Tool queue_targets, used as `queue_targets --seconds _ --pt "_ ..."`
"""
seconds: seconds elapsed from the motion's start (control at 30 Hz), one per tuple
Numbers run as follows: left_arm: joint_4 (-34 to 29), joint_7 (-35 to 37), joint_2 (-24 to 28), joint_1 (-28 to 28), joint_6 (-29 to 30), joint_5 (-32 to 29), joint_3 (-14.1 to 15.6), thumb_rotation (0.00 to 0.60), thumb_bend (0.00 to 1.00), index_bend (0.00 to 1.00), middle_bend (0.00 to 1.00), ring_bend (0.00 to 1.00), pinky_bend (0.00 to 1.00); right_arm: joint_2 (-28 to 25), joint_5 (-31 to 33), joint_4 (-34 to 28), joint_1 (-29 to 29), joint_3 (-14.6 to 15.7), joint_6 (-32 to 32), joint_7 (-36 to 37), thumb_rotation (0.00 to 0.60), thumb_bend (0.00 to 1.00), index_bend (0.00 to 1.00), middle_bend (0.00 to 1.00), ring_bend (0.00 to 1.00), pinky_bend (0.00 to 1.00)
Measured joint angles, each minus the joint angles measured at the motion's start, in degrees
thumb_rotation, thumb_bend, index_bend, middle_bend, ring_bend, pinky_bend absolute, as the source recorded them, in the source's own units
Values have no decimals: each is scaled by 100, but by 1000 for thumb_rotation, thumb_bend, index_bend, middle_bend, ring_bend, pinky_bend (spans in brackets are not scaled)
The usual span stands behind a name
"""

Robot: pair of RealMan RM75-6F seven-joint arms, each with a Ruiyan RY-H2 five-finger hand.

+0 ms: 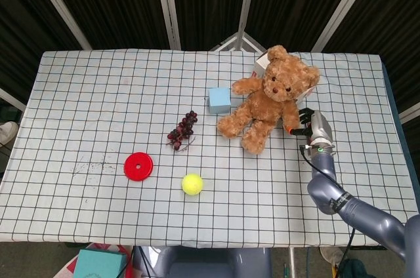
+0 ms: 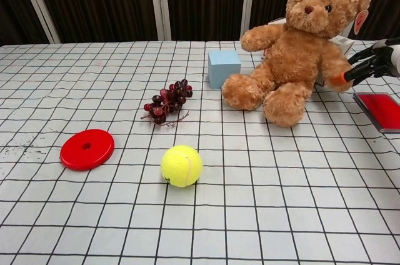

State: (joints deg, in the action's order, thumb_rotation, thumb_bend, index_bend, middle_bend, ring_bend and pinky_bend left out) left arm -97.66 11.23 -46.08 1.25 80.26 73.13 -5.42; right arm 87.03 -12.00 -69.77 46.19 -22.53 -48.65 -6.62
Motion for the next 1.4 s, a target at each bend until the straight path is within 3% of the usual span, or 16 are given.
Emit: queue_targets --seconds 0.37,0.7,1.0,1.4 --pt "2 13 6 -2 -3 3 0 600 183 160 0 6 139 133 -89 70 -60 -126 -95 -55 600 237 555 560 429 0" --pt "6 22 12 2 -25 -16 -3 600 183 160 0 6 139 76 -262 -57 -23 -225 -333 -243 600 237 555 561 429 0" --pt "-8 23 19 -10 -8 -12 0 600 184 161 0 6 139 227 -265 84 -76 -105 -184 -401 600 236 555 560 429 0" --pt "-9 3 15 0 -24 -21 -2 600 183 161 0 6 139 217 -515 -38 -45 -304 -529 -473 600 236 555 561 429 0"
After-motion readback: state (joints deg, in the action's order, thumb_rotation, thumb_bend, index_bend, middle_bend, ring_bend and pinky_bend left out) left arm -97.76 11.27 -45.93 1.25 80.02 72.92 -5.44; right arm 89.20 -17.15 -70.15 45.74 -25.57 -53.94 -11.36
